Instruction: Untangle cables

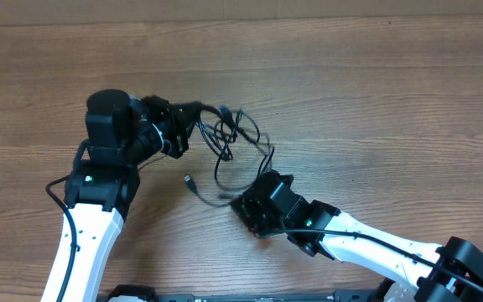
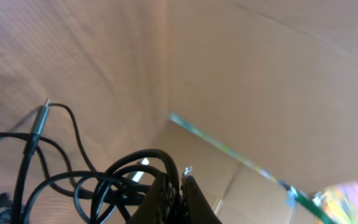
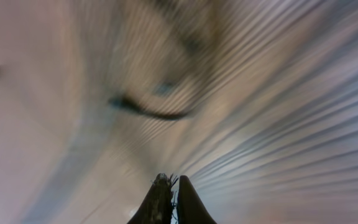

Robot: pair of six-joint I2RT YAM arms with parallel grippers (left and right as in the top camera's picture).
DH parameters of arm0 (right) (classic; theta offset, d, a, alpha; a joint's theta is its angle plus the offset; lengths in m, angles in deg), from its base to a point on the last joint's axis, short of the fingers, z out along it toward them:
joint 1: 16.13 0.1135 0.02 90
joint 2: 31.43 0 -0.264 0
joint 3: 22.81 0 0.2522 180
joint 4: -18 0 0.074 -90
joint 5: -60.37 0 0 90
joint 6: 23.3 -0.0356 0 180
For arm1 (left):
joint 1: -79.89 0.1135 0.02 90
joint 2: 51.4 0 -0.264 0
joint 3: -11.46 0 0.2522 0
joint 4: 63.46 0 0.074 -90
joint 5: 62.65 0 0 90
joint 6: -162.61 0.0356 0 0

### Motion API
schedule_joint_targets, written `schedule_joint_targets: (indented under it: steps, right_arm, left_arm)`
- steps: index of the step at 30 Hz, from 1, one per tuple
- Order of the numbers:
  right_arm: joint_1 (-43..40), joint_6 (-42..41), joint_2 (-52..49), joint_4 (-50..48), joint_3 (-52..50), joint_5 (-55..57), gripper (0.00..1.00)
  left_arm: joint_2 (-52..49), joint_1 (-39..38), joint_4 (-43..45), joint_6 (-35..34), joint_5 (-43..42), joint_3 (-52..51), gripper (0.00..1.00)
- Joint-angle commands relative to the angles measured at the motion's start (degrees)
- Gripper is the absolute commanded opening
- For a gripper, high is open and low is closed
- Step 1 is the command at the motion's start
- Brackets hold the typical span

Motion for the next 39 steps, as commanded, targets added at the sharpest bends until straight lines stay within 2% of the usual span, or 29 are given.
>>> schedule_joint_targets:
  steps: [1,4,6,11,14,15,16,18,19,22,27,29,31,36,39]
  right_arm:
    - [-5.09,8.98,-0.04,6.40,0.35,2.27,0.04]
    - [-10.71,16.68,-0.04,10.71,0.35,1.79,0.04]
    - [-16.35,25.73,-0.04,13.25,0.35,-0.44,0.04]
    - [-26.71,38.18,-0.04,18.03,0.35,-3.76,0.04]
    - [-31.76,43.67,-0.04,16.87,0.37,-15.06,0.06]
    - [-33.24,44.61,-0.04,15.45,0.35,-21.73,0.13]
    - [-34.05,44.65,-0.04,14.03,0.35,-27.21,0.27]
    - [-34.36,43.93,-0.04,10.10,0.35,-38.82,0.49]
    - [-33.97,42.62,-0.04,8.50,0.35,-42.66,0.65]
    - [-30.56,34.56,-0.04,6.25,0.35,-46.23,0.73]
    - [-20.48,12.39,-0.07,5.70,0.35,-36.70,0.76]
    - [-15.50,-0.37,-0.07,3.37,0.35,-29.68,0.84]
    - [-12.13,-7.89,-0.07,-0.15,0.35,-23.69,0.87]
    - [-6.40,-17.84,-0.07,-11.30,0.35,-9.07,0.93]
    - [-5.81,-19.02,-0.07,-15.85,0.35,-6.45,0.90]
  left_arm:
    - [1.36,1.40,3.80,5.18,-4.57,1.57,0.04]
    - [1.36,1.81,4.33,10.36,-4.85,1.57,0.04]
    - [1.36,1.84,4.33,15.47,-4.83,1.57,0.04]
    - [1.36,1.84,4.24,26.08,-4.92,1.57,0.04]
    - [1.36,1.84,3.06,23.78,-4.48,1.57,0.04]
    - [1.36,1.81,2.23,20.59,-3.48,1.57,0.04]
    - [1.33,1.73,1.25,17.07,-2.19,1.57,0.04]
    - [1.36,1.68,-0.63,11.78,0.72,1.57,0.04]
    - [1.33,1.68,-1.53,10.36,2.40,1.57,0.04]
    - [1.33,1.68,-3.23,9.09,4.31,1.57,0.04]
    - [1.33,1.66,-3.91,6.78,3.50,1.57,0.04]
    - [1.33,1.66,-4.90,4.98,2.10,1.57,0.04]
    - [1.33,1.29,-5.97,4.33,0.72,1.57,0.04]
    - [1.33,-2.38,-9.09,4.00,0.55,1.57,0.04]
    - [1.33,-4.94,-9.05,2.16,0.74,1.57,0.04]
